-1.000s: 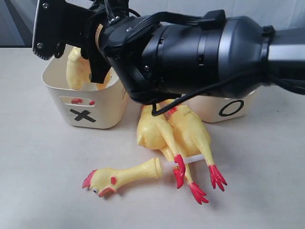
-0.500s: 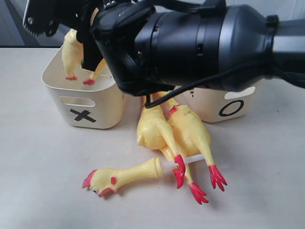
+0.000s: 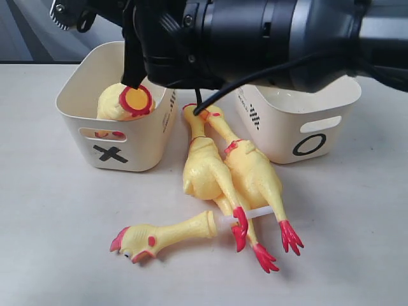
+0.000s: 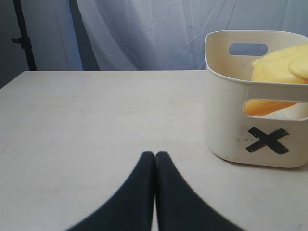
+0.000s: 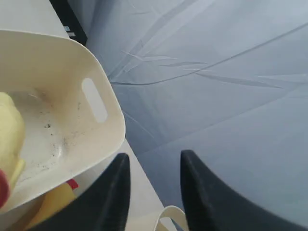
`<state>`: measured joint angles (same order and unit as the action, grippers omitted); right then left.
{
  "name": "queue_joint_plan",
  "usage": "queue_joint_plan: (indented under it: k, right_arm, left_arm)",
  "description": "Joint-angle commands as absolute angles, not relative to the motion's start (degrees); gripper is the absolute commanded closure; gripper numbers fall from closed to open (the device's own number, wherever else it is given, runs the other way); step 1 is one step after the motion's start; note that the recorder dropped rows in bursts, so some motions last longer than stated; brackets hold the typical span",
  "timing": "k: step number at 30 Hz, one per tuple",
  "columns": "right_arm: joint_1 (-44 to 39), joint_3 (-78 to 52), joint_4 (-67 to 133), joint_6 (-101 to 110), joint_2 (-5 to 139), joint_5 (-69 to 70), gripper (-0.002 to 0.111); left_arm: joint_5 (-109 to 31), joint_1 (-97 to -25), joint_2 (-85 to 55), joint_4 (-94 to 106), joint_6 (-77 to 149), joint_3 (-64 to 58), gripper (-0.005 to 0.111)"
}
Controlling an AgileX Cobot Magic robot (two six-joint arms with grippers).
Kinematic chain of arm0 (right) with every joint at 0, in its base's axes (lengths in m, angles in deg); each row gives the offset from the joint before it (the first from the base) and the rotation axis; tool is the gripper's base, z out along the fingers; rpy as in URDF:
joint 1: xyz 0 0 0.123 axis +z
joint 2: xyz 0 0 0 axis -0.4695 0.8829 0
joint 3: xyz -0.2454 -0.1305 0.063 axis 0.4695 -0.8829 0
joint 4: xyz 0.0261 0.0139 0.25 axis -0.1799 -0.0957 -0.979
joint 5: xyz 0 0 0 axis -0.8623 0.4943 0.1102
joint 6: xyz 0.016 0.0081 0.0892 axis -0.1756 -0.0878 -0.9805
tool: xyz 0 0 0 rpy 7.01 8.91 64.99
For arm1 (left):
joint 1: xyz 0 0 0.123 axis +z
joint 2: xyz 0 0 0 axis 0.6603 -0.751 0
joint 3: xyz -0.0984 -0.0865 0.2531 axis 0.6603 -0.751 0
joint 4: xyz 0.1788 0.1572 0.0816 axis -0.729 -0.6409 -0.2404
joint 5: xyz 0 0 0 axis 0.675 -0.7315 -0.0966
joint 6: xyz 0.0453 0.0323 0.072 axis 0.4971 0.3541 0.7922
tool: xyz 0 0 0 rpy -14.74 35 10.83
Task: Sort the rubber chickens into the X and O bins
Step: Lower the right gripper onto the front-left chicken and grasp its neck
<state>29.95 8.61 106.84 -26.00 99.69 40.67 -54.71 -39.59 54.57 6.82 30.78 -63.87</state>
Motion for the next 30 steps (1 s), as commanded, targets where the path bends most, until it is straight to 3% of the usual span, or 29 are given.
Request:
queue_joint_plan:
  k: [1,8,18,22,24,28,30]
  right_arm:
    - [29.89,9.07,104.67,-27.60,97.50,46.44,0.074]
    - [29.89,8.95,89.66,-14.09,97.09,61.65,0.074]
    - [29.99,8.87,41.19,23.52,93.93,67.90,0.074]
    - [30.99,8.87,34.63,29.66,93.78,68.83,0.074]
    - [31.46,8.87,34.74,29.66,94.01,68.32,0.069]
    - [31.46,8.87,31.08,30.06,95.88,68.92,0.044]
    - [31.46,8.87,29.63,31.09,97.66,69.45,0.040]
  left_arm:
    - [-54.17,-39.85,54.84,6.47,30.61,-63.75,0.107]
    - [-54.17,-39.85,54.84,6.47,30.61,-63.75,0.107]
    - [-54.17,-39.85,54.84,6.47,30.61,-63.75,0.107]
    - [-54.17,-39.85,54.84,6.47,30.61,-63.75,0.107]
    - [-54.17,-39.85,54.84,6.47,30.61,-63.75,0.107]
    - [-54.17,-39.85,54.84,6.47,30.61,-63.75,0.107]
    - [-54.17,-39.85,54.84,6.47,30.61,-63.75,0.107]
